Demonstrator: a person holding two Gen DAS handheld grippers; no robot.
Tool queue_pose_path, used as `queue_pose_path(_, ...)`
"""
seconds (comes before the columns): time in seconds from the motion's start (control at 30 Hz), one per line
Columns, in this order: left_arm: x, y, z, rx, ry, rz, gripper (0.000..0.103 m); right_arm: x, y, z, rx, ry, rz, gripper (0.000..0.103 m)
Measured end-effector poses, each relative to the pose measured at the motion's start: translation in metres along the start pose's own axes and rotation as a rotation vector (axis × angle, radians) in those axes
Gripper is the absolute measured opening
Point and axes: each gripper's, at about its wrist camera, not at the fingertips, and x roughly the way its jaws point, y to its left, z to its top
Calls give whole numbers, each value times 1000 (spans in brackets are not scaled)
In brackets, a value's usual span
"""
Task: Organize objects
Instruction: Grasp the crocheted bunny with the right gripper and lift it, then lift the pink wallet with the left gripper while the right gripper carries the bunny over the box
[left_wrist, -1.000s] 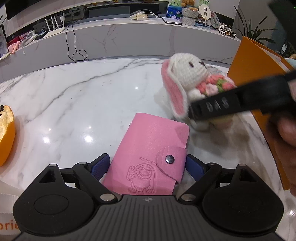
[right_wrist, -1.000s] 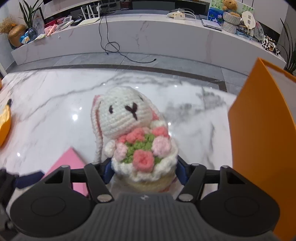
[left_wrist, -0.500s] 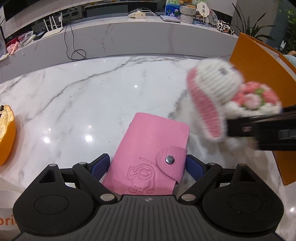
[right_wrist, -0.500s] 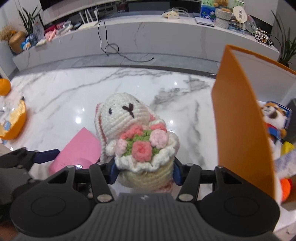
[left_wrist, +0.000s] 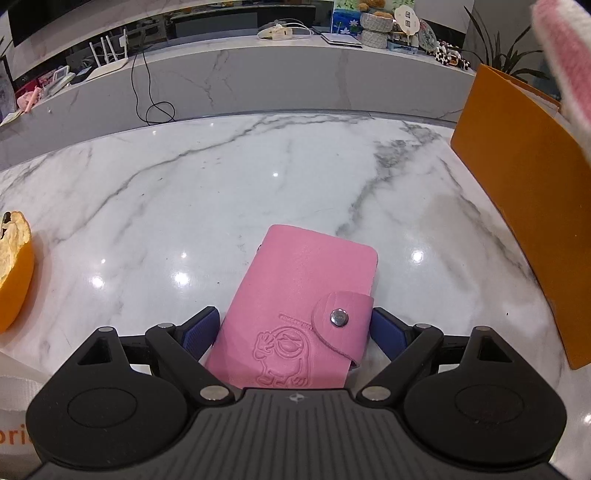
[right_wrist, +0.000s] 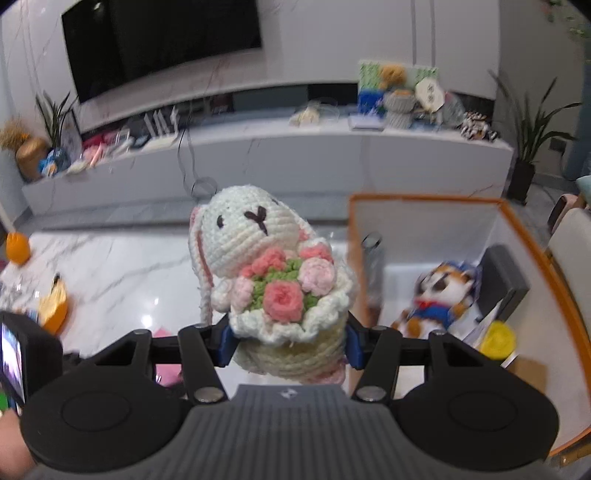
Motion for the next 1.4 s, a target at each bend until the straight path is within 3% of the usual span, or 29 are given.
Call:
queue_pose_path(0.63,-25,-15,20,-17,-32,-31,95,-17,-99,22,154,-52,-130,58)
queue_pose_path(0.67,-29,-18,24,-19,-44,-45,89,-17,-102,22,155,-52,-135,58)
queue_pose_path(0.7,-34,-22,29,-21,-54,-73,48,-17,-105,22,155,-50,-139,58)
queue_pose_path(0.77,-39,-30,42,-37,-40,-80,36,-16,-109,22,155,-46,-148,58)
queue_pose_path(0.87,-51,-43,60,-38,-77,-131,32,-15,-117,20,164,-36,-164,58)
queue_pose_path(0.93,-57,-53,69,-23,-102,-142,20,-13,-121,19,173,-32,-171,57)
queue_pose_path(1.07,-61,-69,79,5,-115,-136,22,-14,-124,20,182,-35,-168,58)
queue_pose_path(1.1,-58,-72,79,24,-111,-111,35,-14,-125,20,183,-35,-167,58)
queue_pose_path(1.13,-55,-74,77,39,-106,-82,57,-14,-125,20,182,-35,-166,58)
queue_pose_path(1.2,-49,-67,66,31,-114,-37,82,-14,-125,20,180,-31,-165,58)
queue_pose_path(1.4,-23,-37,28,-64,-20,-36,82,-17,-124,19,178,-30,-163,58)
